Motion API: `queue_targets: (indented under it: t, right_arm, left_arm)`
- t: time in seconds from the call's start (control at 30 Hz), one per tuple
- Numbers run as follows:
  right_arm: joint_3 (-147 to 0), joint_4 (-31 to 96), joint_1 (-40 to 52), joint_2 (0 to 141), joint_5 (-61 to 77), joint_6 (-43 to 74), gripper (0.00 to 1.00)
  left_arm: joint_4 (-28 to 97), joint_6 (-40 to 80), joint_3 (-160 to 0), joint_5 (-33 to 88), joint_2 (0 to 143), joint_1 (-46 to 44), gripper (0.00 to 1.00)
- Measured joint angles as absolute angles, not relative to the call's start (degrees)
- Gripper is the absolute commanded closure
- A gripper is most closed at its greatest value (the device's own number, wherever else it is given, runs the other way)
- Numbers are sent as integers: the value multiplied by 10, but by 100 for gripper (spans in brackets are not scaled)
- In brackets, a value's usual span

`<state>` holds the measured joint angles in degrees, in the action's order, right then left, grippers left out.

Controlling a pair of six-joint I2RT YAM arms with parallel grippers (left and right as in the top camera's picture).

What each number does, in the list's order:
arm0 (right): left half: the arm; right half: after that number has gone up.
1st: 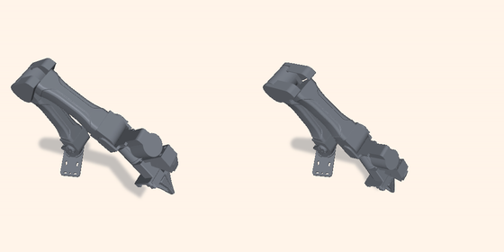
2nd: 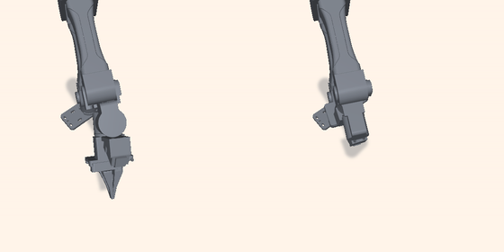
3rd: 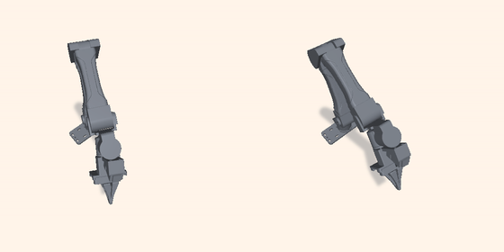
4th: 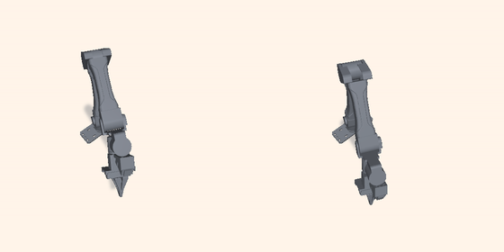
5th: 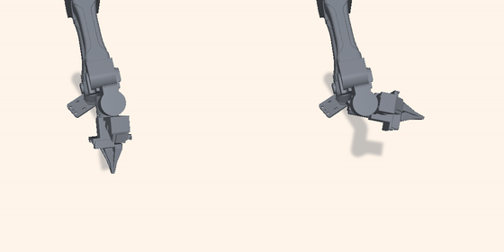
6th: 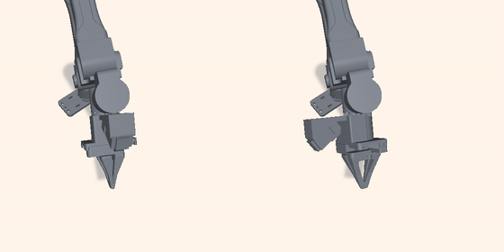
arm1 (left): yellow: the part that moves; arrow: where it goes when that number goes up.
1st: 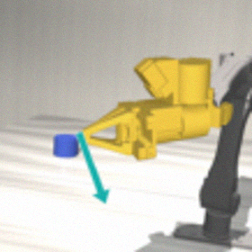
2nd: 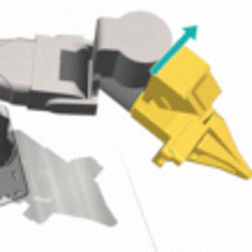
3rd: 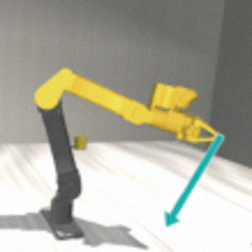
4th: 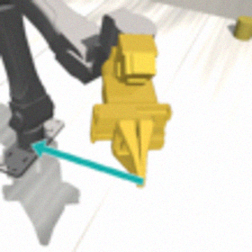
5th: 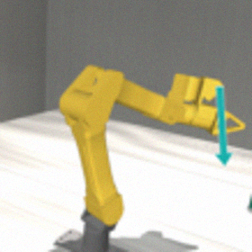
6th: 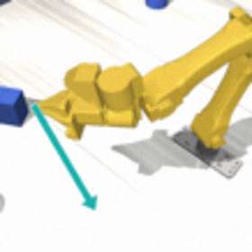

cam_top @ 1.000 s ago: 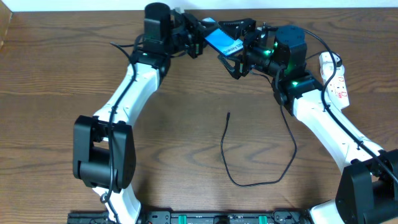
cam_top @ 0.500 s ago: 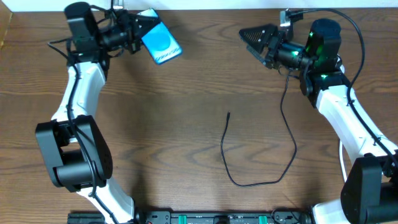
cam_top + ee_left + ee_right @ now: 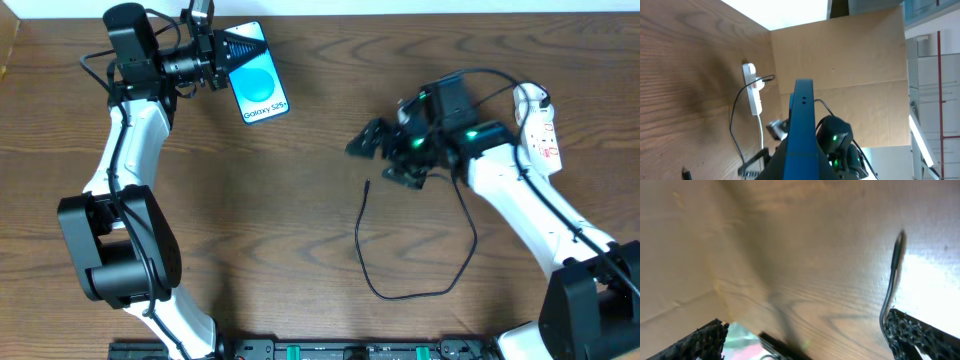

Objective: Plug charger to phone and switch on socket
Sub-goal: 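Lower the right gripper onto the black cable's connector end and grasp it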

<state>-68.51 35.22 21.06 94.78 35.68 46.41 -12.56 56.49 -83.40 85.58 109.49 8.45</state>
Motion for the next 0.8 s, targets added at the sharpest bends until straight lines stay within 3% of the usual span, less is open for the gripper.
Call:
queue_targets:
  t: [0.2, 0.47, 0.8]
  right_arm:
    - [-685, 462, 241, 948, 295, 456, 1]
    - [-685, 484, 276, 957, 225, 469, 1]
    - [-685, 469, 274, 1086, 246, 465, 1]
  left_arm:
    - [-126, 558, -834, 861, 1095, 84, 93]
    - [-126, 555, -834, 874, 1095, 84, 93]
    - [-126, 554, -834, 882, 1095, 84, 93]
